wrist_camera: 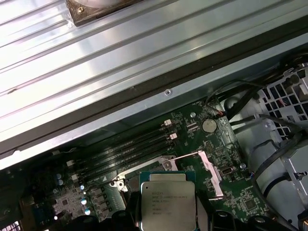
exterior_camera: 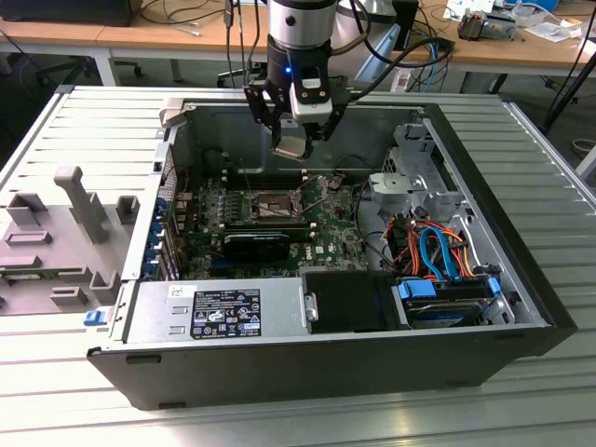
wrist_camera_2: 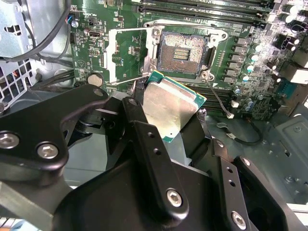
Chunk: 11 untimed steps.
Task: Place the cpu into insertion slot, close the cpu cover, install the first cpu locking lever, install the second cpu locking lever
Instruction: 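Place the cpu into insertion slot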
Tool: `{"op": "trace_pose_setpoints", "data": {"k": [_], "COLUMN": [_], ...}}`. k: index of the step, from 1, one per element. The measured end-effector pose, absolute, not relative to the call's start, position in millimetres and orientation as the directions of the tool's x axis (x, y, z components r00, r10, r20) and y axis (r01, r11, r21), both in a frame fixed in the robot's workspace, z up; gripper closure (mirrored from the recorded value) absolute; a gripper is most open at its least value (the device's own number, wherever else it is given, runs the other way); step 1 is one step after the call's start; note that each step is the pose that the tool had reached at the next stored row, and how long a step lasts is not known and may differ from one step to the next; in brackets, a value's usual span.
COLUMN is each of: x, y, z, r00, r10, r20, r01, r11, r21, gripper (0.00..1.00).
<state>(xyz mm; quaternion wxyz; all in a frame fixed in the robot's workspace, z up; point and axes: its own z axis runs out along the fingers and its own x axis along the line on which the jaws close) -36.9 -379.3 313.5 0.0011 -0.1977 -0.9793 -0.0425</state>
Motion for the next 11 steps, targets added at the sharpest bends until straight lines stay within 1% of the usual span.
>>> {"op": "trace_pose_setpoints", "data": {"k": [11], "x": [-36.9], "y": [-379.3], "z": [313.0], "r00": [-0.916], "r10": [0.401], "r20": [0.019], "r01": [0.402], "r11": [0.912], "r21": [0.083], "gripper": [0.45]}}
